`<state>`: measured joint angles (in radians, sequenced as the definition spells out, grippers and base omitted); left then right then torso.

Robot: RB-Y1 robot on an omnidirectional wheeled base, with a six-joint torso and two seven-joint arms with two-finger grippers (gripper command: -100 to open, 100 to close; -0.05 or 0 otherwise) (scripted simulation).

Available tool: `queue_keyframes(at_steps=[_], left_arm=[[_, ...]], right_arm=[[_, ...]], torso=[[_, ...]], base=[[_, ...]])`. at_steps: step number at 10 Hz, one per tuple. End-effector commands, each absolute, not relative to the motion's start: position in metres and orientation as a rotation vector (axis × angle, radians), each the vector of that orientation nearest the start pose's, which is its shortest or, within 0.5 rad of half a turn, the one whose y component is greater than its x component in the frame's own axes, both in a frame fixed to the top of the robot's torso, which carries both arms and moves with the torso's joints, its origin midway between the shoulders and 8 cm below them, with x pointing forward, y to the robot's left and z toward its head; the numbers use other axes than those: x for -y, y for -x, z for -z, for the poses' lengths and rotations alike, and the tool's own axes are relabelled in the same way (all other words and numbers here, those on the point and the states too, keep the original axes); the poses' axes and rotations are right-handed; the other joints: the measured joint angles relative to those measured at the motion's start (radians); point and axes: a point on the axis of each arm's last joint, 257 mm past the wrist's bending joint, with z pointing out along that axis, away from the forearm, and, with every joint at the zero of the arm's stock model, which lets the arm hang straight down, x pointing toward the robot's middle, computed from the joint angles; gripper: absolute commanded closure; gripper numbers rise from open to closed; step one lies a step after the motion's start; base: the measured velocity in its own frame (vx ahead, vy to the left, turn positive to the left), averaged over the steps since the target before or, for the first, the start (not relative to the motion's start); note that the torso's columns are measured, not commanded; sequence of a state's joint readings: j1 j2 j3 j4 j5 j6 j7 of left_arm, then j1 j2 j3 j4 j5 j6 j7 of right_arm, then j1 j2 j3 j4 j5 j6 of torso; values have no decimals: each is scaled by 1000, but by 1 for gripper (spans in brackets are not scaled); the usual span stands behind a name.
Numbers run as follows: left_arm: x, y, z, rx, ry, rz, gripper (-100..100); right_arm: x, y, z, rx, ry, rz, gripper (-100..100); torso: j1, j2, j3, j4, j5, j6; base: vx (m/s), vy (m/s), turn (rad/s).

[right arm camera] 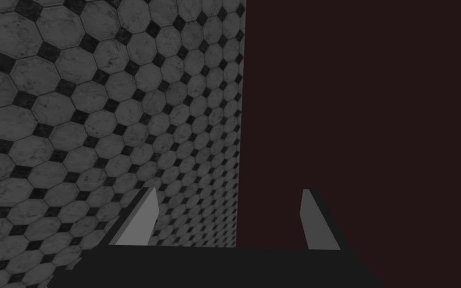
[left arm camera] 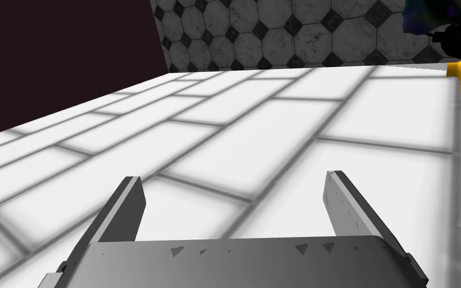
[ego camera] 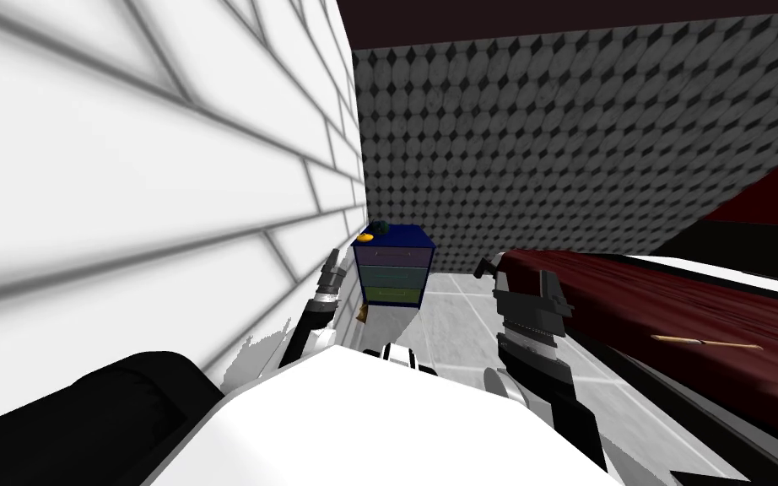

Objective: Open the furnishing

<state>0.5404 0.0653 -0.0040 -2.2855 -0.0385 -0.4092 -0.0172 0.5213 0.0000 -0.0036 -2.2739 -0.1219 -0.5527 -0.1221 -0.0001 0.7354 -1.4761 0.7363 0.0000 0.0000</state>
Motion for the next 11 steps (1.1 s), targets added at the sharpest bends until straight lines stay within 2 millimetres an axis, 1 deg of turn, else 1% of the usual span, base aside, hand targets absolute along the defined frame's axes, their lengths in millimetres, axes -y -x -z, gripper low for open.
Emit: queue_keyframes(at_steps=[1, 5, 10, 11], left_arm=[[-274, -359, 18, -813, 648, 1222, -100], [-277, -364, 43, -851, 623, 1222, -100], [-286, -367, 78, -869, 611, 1224, -100], [-287, -368, 83, -875, 618, 1220, -100]], right_arm=[[298, -332, -25, -474, -753, -1483, 0], [298, -332, -25, -474, -753, -1483, 0], [298, -332, -25, -474, -753, -1483, 0], [298, -332, -25, -474, -753, -1483, 0]], torso=[[0, 1, -1, 1, 0, 0], [0, 3, 0, 2, 0, 0], [0, 2, 0, 2, 0, 0], [1, 2, 0, 2, 0, 0]], base=[[72, -8, 4], [88, -4, 4], [113, -12, 5], [83, 0, 2]])
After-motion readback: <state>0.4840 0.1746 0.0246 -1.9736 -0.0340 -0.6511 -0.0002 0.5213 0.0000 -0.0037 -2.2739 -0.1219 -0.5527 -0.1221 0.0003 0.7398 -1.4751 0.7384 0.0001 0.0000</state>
